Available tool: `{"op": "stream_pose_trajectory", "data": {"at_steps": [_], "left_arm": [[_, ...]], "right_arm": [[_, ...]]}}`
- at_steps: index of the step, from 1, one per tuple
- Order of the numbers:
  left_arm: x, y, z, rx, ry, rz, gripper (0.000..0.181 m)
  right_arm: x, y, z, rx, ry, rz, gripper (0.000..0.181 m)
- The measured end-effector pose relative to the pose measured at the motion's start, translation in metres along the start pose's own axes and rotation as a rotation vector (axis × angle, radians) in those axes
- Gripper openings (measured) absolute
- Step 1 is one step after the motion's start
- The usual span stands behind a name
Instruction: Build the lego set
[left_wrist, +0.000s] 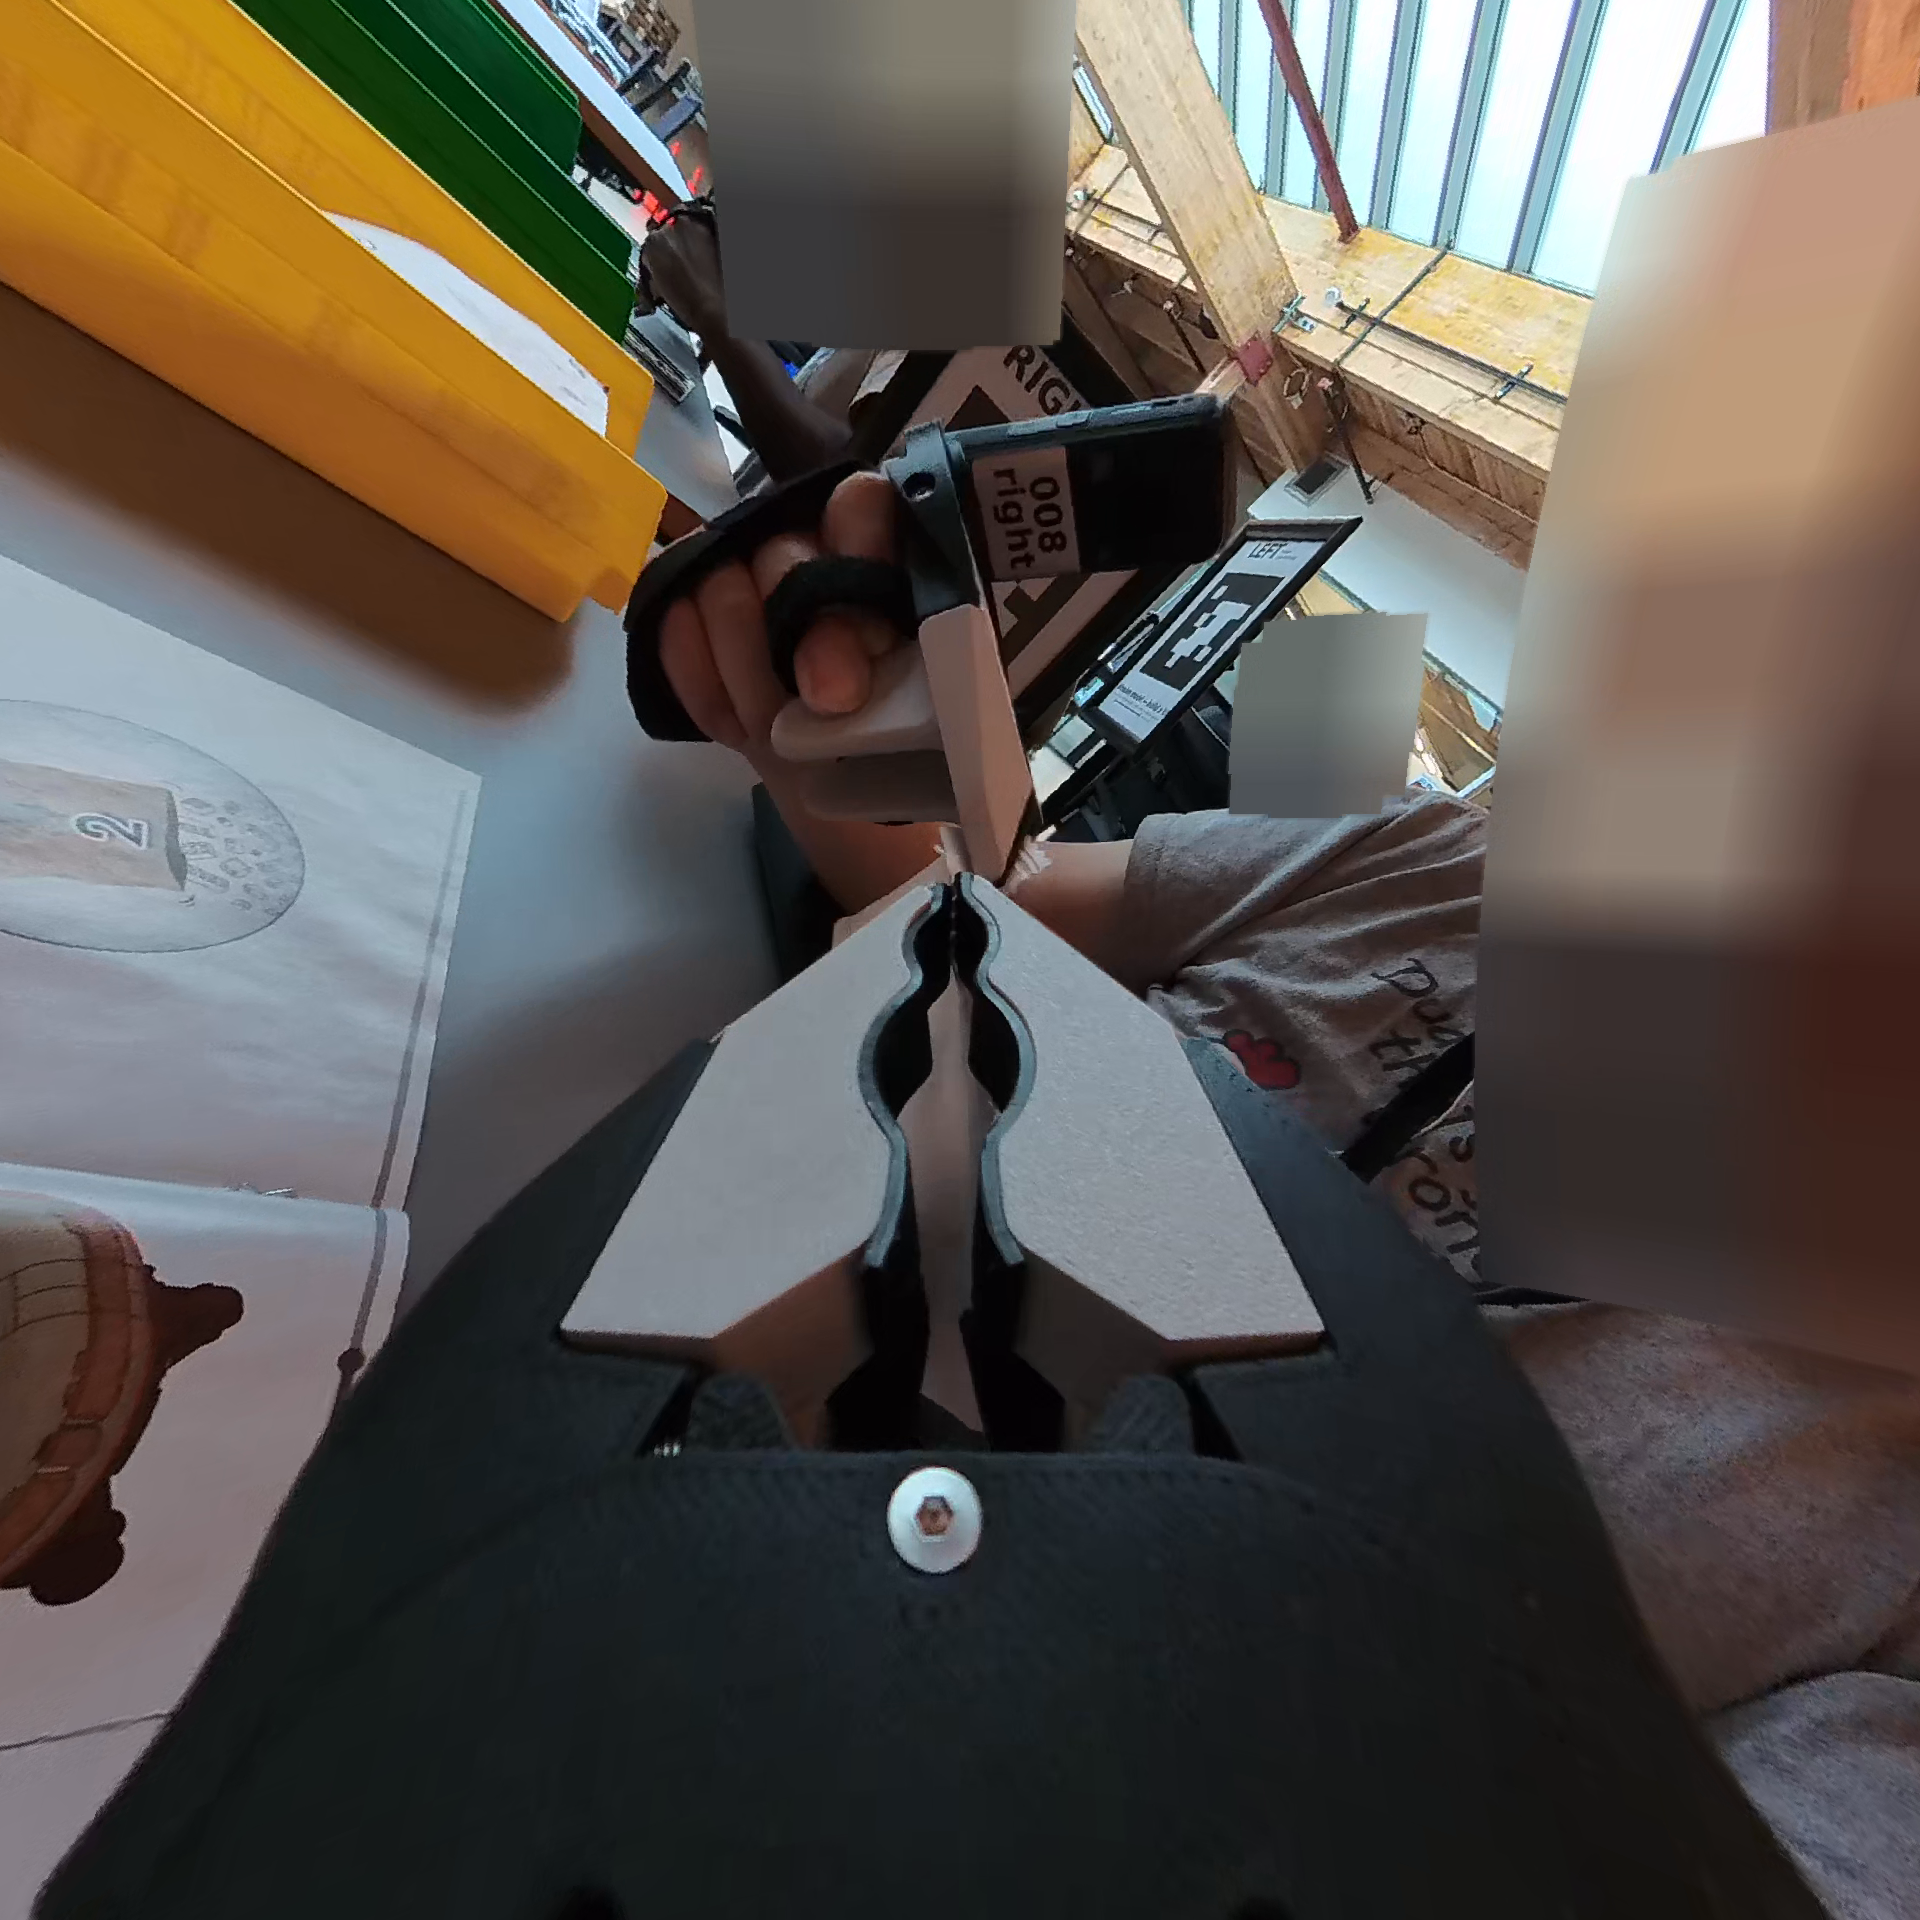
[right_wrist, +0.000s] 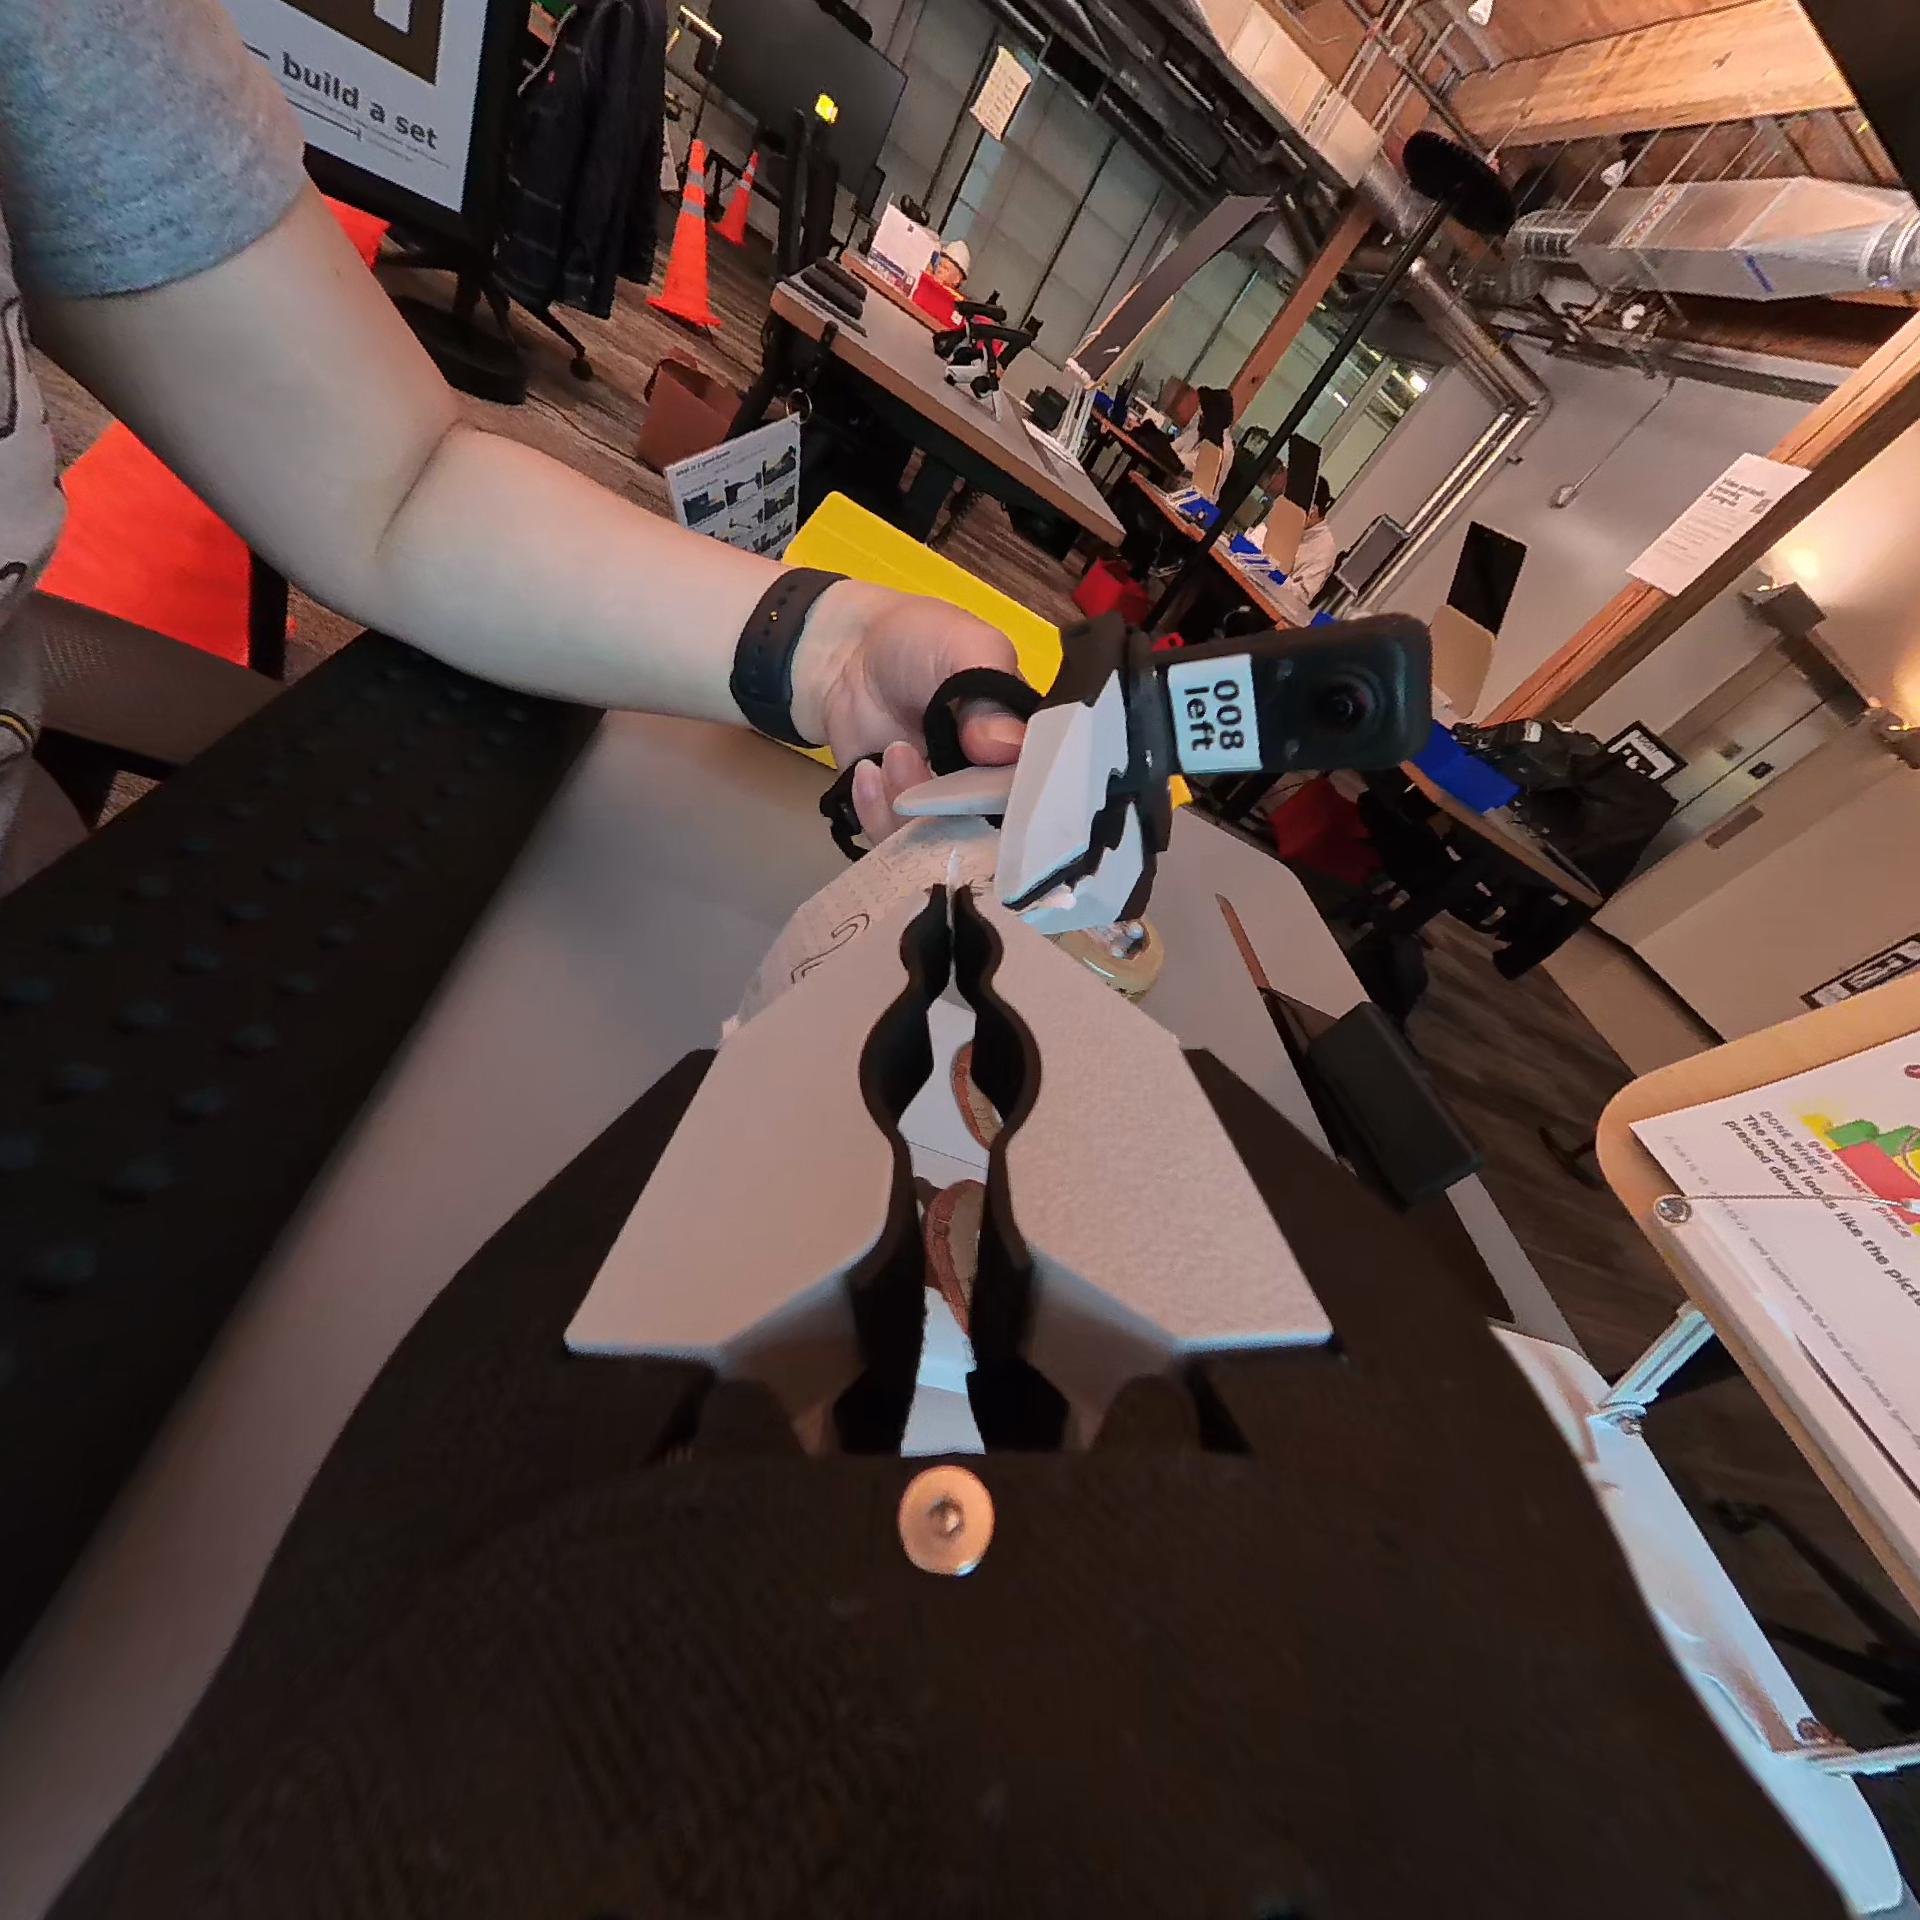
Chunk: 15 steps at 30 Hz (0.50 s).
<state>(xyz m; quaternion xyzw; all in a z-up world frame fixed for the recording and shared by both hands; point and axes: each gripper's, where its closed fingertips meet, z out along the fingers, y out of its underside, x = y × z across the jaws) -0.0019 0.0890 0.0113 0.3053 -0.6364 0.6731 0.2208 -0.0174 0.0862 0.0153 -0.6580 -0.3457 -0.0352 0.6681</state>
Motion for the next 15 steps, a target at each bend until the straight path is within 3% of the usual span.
{"op": "stream_pose_trajectory", "data": {"at_steps": [1, 7, 15], "left_arm": [[0.0, 0.0, -0.001, -0.001, -0.008, 0.004, 0.0], [-0.005, 0.001, -0.005, -0.011, -0.031, 0.009, 0.0], [0.001, -0.02, -0.035, 0.107, -0.056, 0.033, 0.0]], "right_arm": [[0.0, 0.0, 0.001, -0.002, 0.003, -0.002, 0.0], [-0.003, 0.004, 0.001, -0.012, 0.002, 0.005, 0.0], [-0.001, -0.001, -0.015, 0.052, -0.01, 0.068, 0.0]]}}
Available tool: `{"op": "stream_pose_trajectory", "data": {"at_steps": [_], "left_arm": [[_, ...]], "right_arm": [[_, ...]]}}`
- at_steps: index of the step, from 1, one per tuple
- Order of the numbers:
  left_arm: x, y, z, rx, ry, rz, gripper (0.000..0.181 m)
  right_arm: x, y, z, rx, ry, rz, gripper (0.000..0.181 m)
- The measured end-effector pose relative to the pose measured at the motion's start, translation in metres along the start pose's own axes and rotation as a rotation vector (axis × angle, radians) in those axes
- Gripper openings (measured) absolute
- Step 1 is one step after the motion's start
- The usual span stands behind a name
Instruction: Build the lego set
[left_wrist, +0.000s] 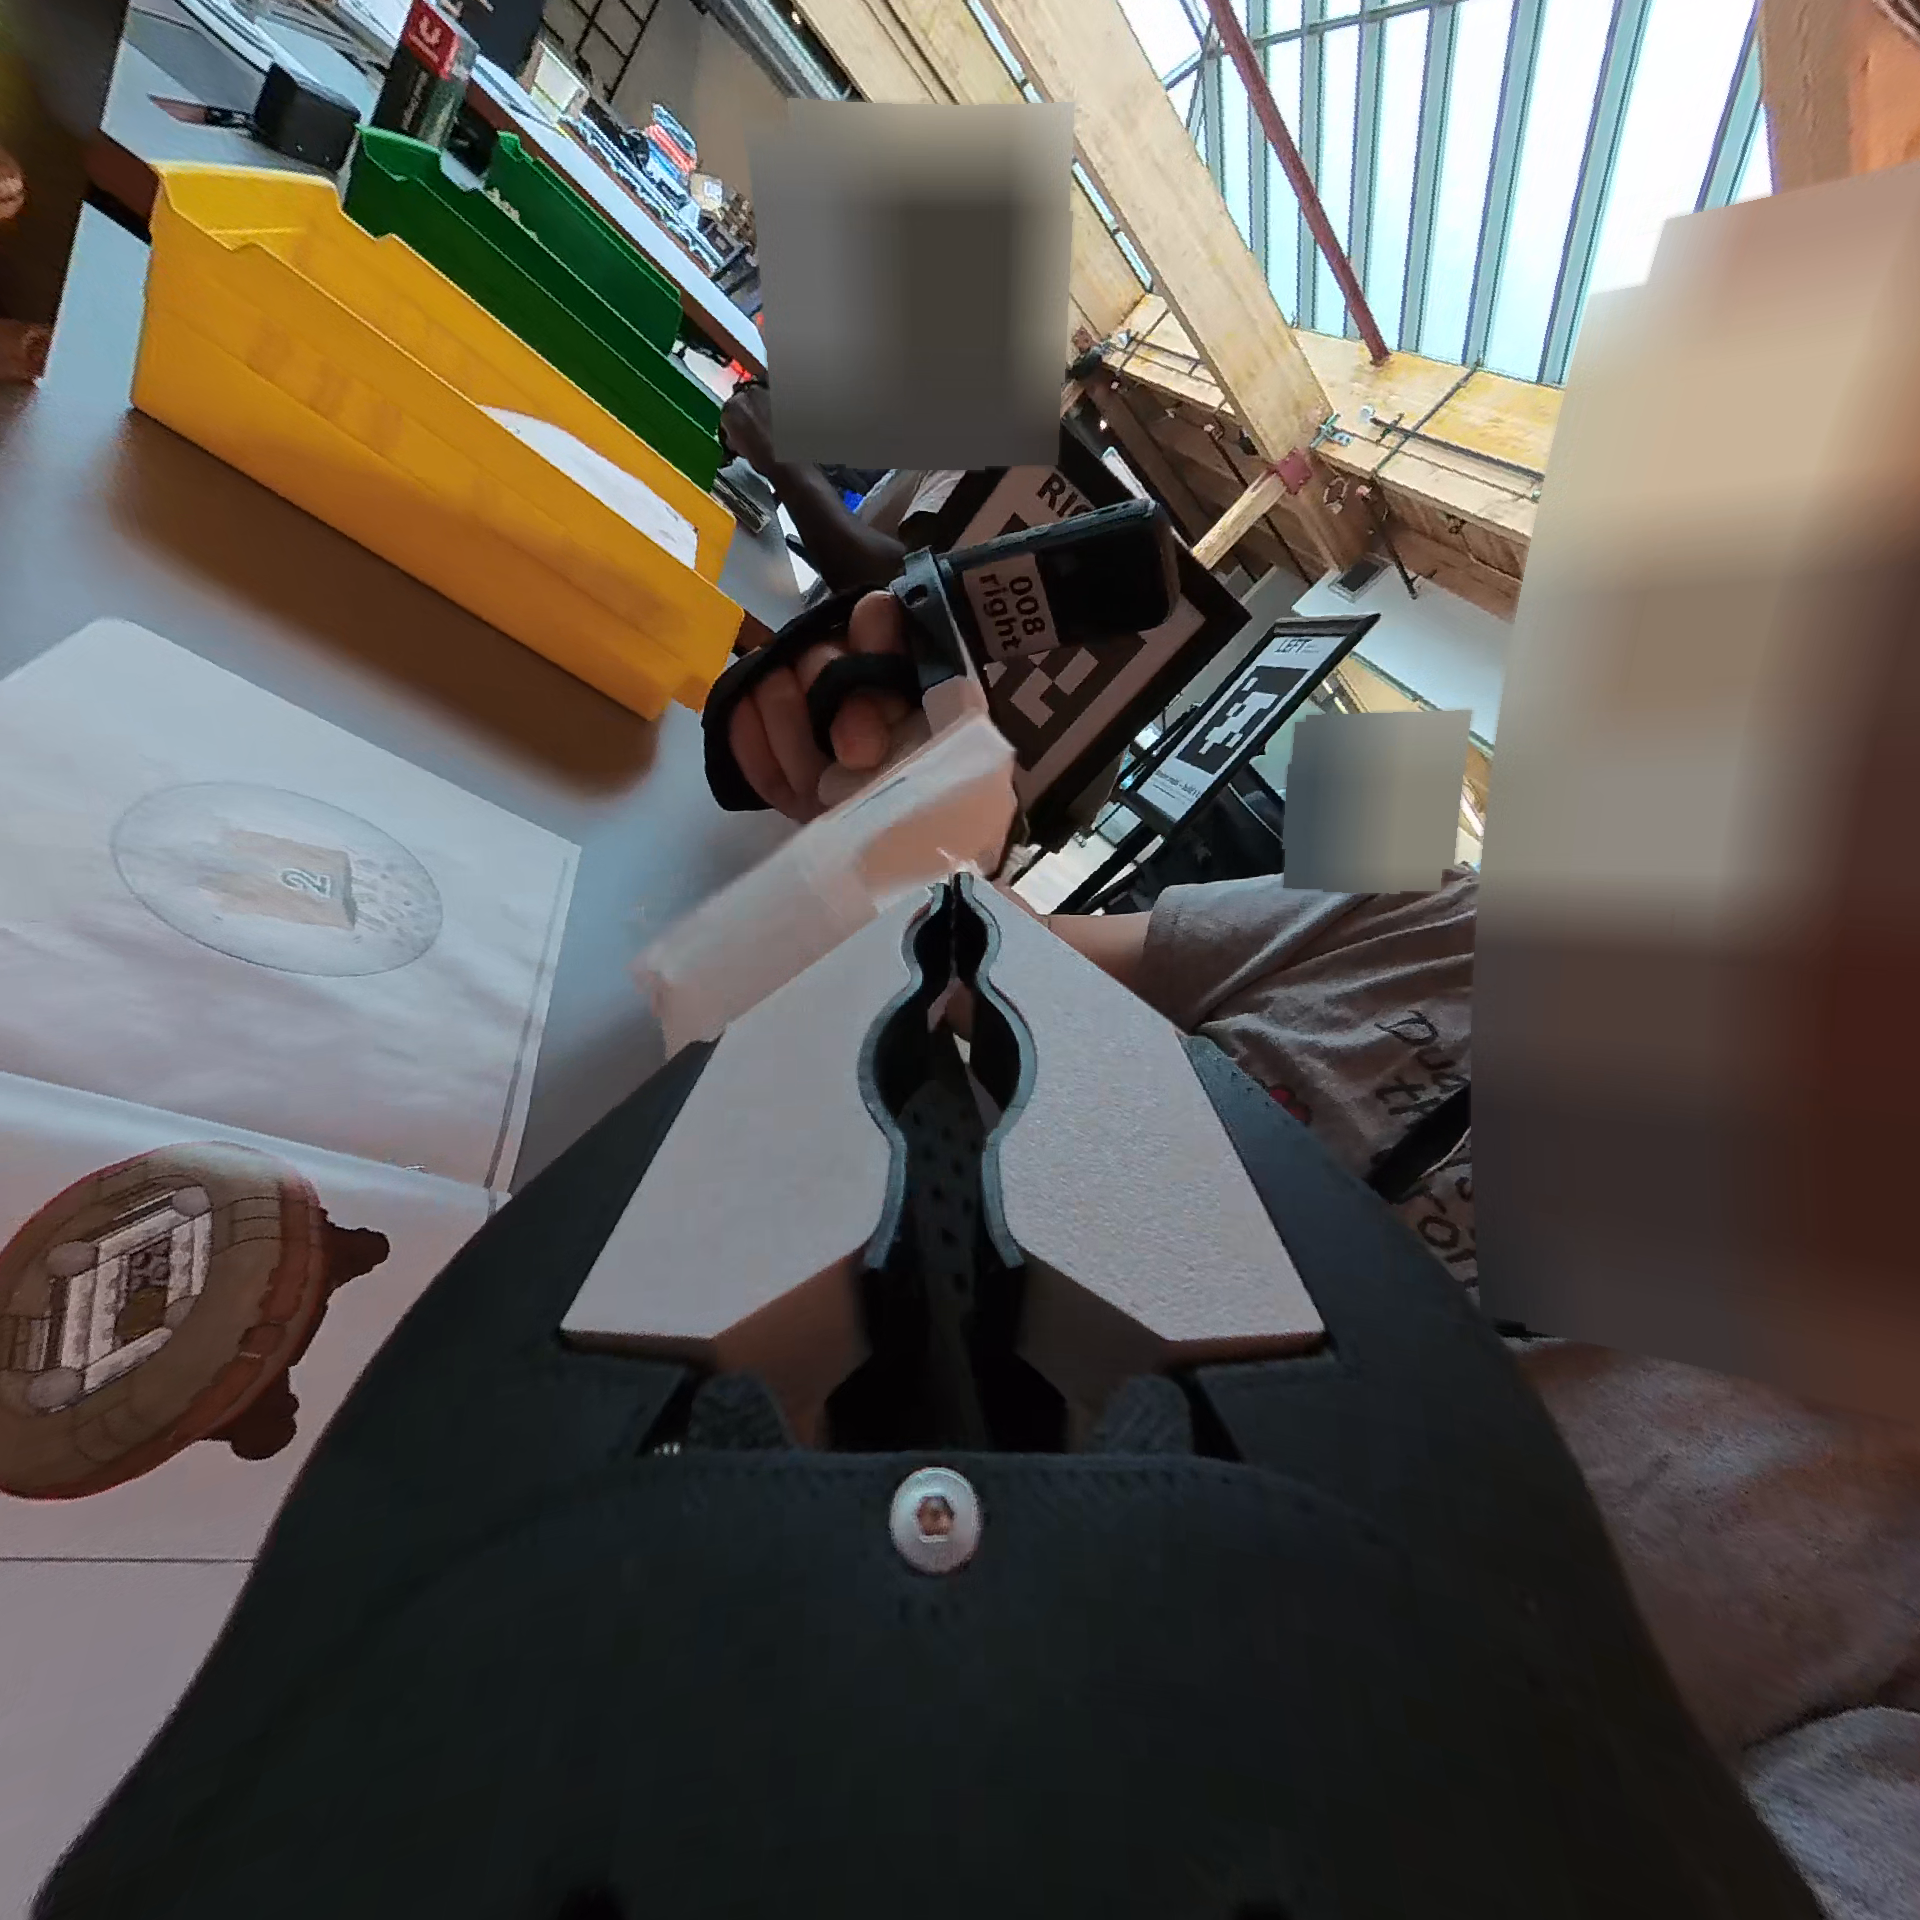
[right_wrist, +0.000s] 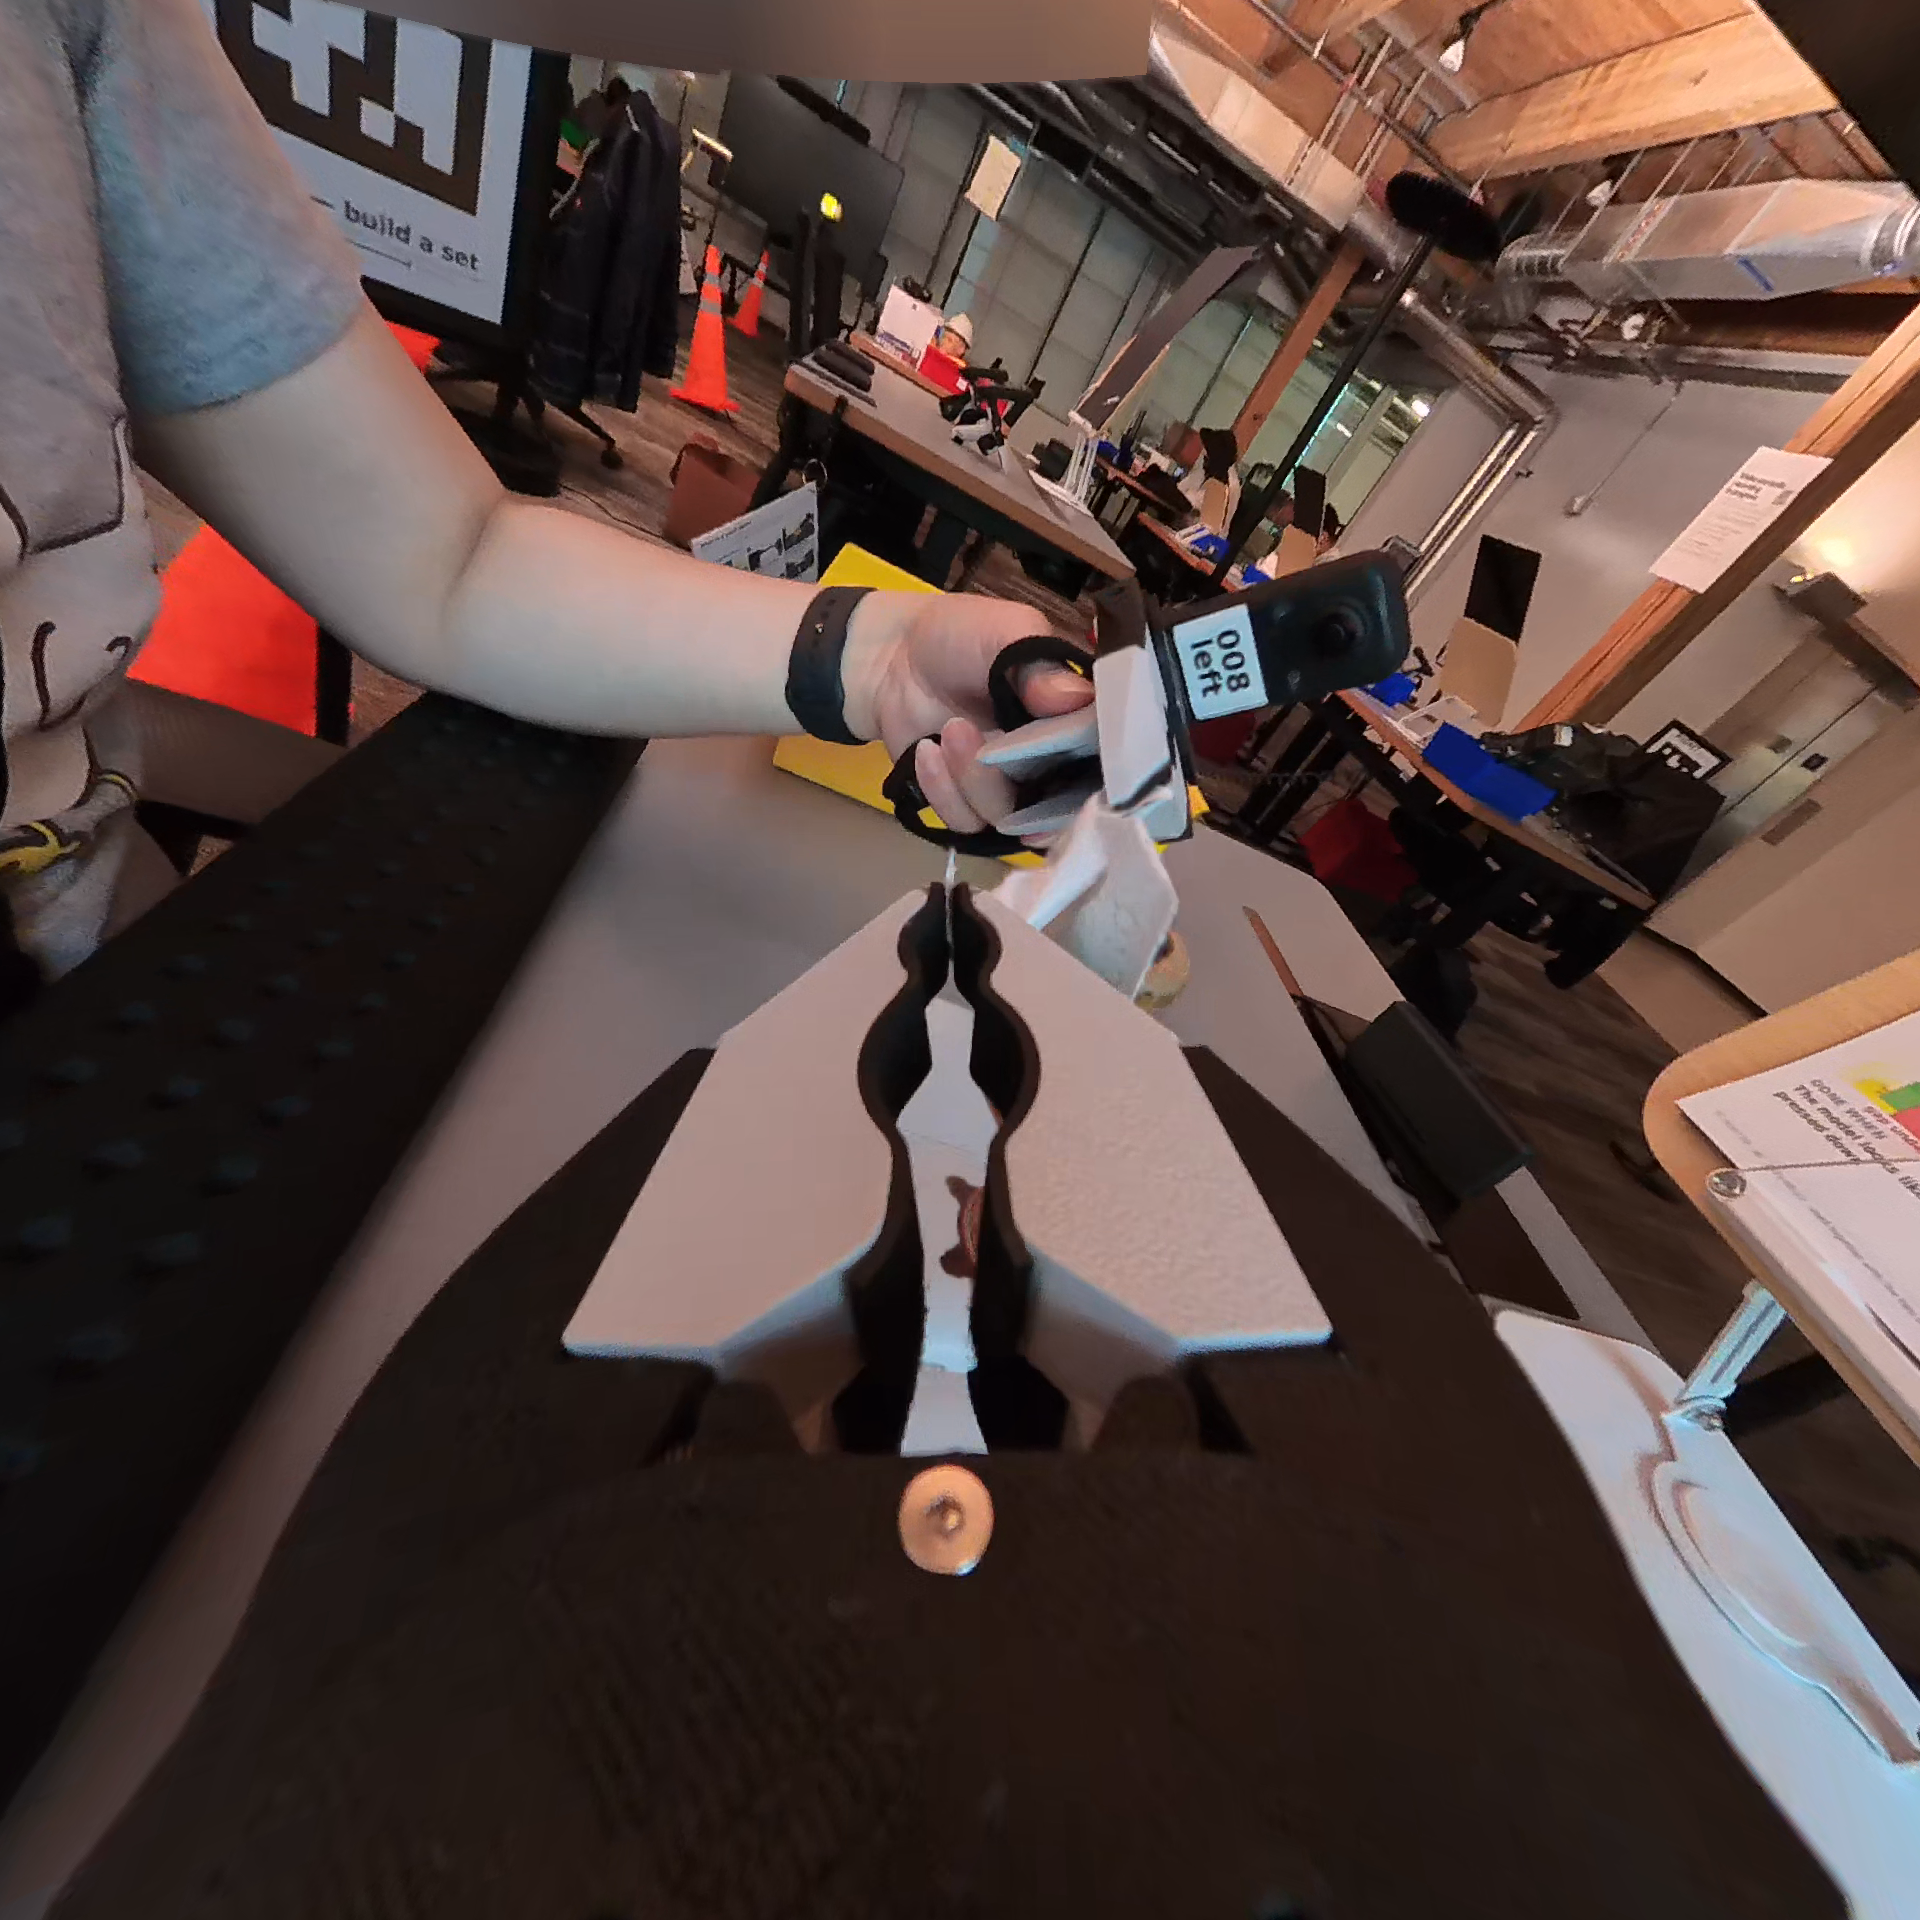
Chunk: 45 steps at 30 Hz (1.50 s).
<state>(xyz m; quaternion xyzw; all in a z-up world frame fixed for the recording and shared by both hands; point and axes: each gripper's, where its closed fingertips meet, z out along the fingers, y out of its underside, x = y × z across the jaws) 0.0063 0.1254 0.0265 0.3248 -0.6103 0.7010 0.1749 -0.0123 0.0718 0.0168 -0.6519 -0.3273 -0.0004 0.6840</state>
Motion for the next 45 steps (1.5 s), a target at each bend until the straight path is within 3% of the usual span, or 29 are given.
{"op": "stream_pose_trajectory", "data": {"at_steps": [9, 15, 17, 18, 24, 27, 34, 41, 45], "left_arm": [[0.002, -0.005, 0.004, 0.066, 0.075, 0.02, 0.0], [-0.002, 0.005, 0.024, 0.055, 0.134, -0.026, 0.027], [-0.017, 0.011, 0.03, 0.02, 0.025, 0.003, 0.056], [-0.019, 0.013, 0.031, 0.011, -0.004, 0.044, 0.062], [-0.017, 0.011, 0.037, 0.016, -0.034, 0.084, 0.054], [-0.021, 0.013, 0.043, -0.014, -0.126, 0.185, 0.051], [-0.041, 0.019, 0.048, -0.102, -0.4, 0.454, 0.012], [-0.024, 0.004, 0.046, 0.002, -0.331, 0.427, 0.001], [-0.025, 0.007, 0.047, -0.016, -0.321, 0.407, 0.0]], "right_arm": [[0.031, -0.014, -0.006, 0.161, 0.105, 0.17, 0.0], [0.04, -0.009, -0.001, 0.093, 0.149, 0.228, 0.0], [0.038, -0.013, -0.003, 0.098, 0.145, 0.22, 0.0], [0.038, -0.013, -0.003, 0.092, 0.15, 0.216, 0.0], [0.044, -0.012, -0.004, 0.071, 0.191, 0.224, 0.0], [0.048, -0.008, -0.003, 0.053, 0.218, 0.241, 0.0], [0.051, -0.004, -0.002, 0.045, 0.233, 0.263, 0.0], [0.066, -0.006, -0.02, 0.126, 0.269, 0.36, 0.0], [0.068, -0.007, -0.021, 0.168, 0.252, 0.422, 0.0]]}}
